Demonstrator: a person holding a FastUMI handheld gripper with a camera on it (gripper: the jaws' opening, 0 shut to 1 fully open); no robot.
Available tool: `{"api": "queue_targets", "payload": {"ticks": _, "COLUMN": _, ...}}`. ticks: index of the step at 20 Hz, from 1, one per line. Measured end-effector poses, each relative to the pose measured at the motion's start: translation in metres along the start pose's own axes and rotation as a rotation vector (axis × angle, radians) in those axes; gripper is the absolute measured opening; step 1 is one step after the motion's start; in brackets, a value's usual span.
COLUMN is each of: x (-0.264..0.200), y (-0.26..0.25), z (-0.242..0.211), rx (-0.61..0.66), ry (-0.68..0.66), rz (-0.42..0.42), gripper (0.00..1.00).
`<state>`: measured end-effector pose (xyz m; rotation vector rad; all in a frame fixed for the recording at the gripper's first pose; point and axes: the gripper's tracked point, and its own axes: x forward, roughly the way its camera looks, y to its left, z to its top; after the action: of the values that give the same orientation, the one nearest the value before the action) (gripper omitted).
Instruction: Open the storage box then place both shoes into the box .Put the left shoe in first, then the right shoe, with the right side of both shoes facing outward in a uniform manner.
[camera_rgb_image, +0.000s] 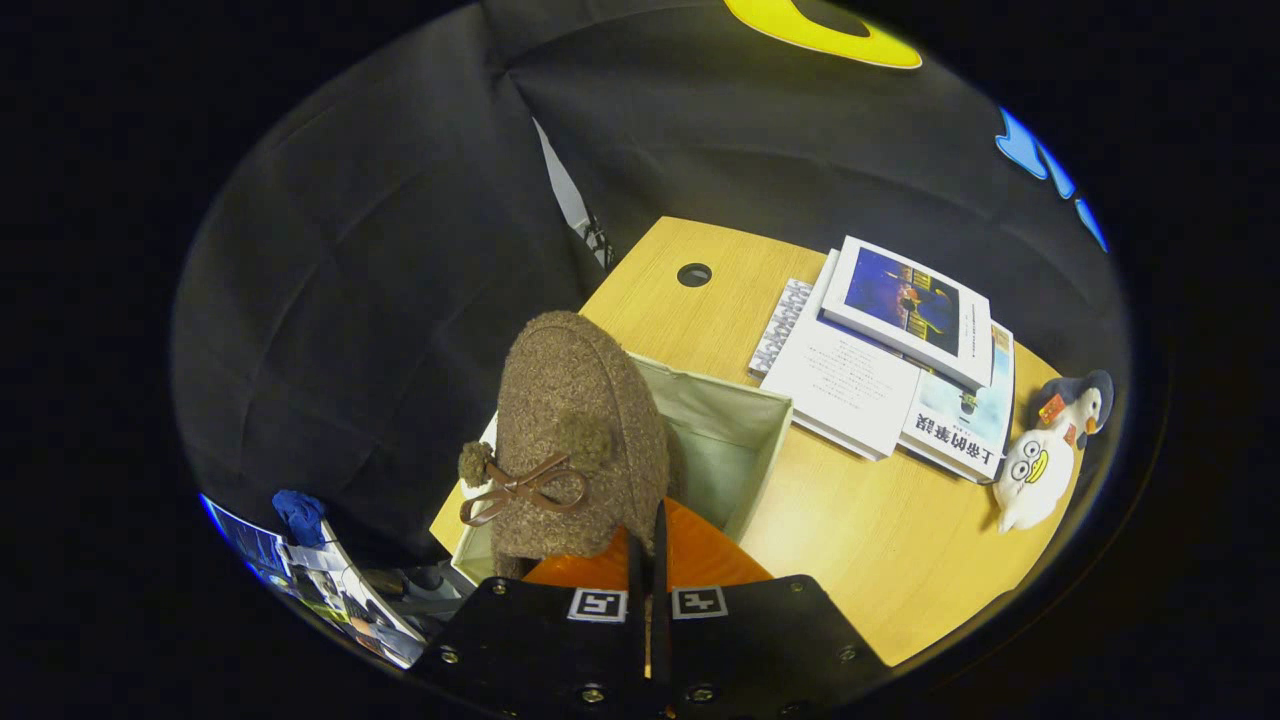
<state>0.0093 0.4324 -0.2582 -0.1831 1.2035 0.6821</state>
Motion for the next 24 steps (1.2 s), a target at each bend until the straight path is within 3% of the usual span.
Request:
{"api": "queue_targets", "payload": {"ticks": 5, "x": 0.007, "y": 0.007, "z": -0.003, "rx": -0.01, "ry": 0.001, "rz": 0.018, "gripper": 0.04}}
{"api": "queue_targets", "payload": {"ticks": 7, "x": -0.001, "y": 0.01, "z": 0.0, "rx": -0.03, "ry": -0.022, "rz": 0.03, "gripper": 0.25}}
{"api": "queue_targets", "payload": {"ticks": 11, "x": -0.021, "y": 0.006, "z": 0.013, "rx": -0.05, "ry": -0.111, "rz": 0.035, "gripper": 0.93}}
{"api": "queue_targets", "payload": {"ticks": 17, "x": -0.08, "y": -0.021, "z": 0.022, "rx": -0.021, "ry": -0.272, "rz": 0.035, "gripper": 0.94}}
{"api": "queue_targets", "payload": {"ticks": 24, "x": -0.171, "y": -0.101, "z": 0.002, "rx": 0.054, "ry": -0.471, "rz": -0.095, "gripper": 0.94}}
